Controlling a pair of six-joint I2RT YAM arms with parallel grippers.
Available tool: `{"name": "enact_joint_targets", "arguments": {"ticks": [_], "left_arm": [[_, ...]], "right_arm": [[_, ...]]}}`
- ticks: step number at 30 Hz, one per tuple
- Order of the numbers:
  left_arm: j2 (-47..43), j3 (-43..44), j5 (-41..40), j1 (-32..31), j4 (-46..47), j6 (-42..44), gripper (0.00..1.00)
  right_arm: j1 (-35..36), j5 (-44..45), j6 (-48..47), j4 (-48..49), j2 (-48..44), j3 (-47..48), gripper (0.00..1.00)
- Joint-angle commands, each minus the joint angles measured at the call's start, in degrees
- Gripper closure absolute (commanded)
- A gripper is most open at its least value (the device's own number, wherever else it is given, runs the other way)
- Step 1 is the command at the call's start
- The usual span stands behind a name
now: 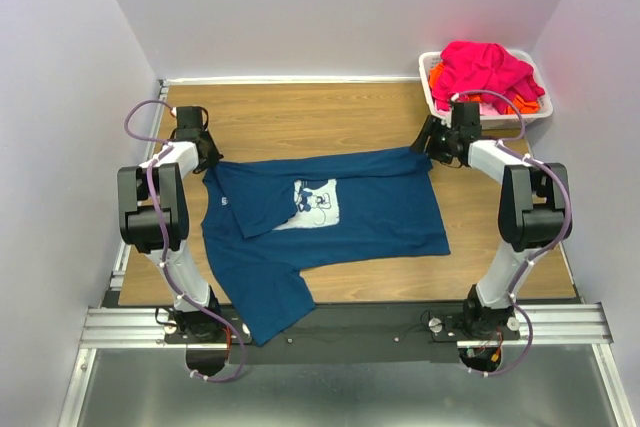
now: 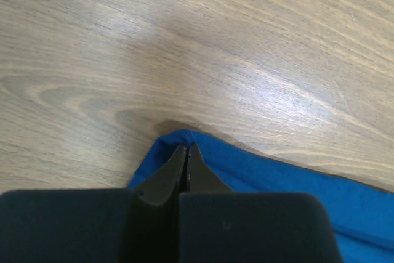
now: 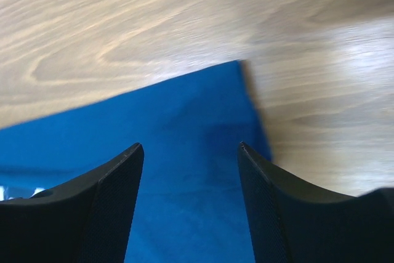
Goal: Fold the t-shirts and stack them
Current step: Fold the tshirt
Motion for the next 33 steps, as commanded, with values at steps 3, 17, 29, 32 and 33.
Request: {"name": "enact_joint_targets", "arguments": {"ticks": [3,17,29,32,33], "left_arm": [[-1.1,-0.7,-2.6,0.3,1.0,1.7,1.00],[-0.4,-0.5,-3.0,0.4,0.8,1.9,1.00],[-6.5,-1.8,-3.1,0.4,-0.6,0.6,0.47],[-10.9,-4.6,-3.1,0.4,-1.0,-0.4,0.35],[-11.9,-5.6,-2.9,0.3,-1.0,-1.2,0.35]], "right_arm": [[-2.3,-1.1,2.0,1.8,4.2,-0.8,0.34],[-5.4,0.4,3.7,2.1,2.1,-5.0,0.52],[-5.5,-1.9,4.0,2.1,-0.5,-6.5,0.49],[-5.6,-1.4,4.4,2.1,-0.7,-6.3,0.48],[-5.6,-1.2,4.6,2.1,-1.1,-6.4,0.48]]}}
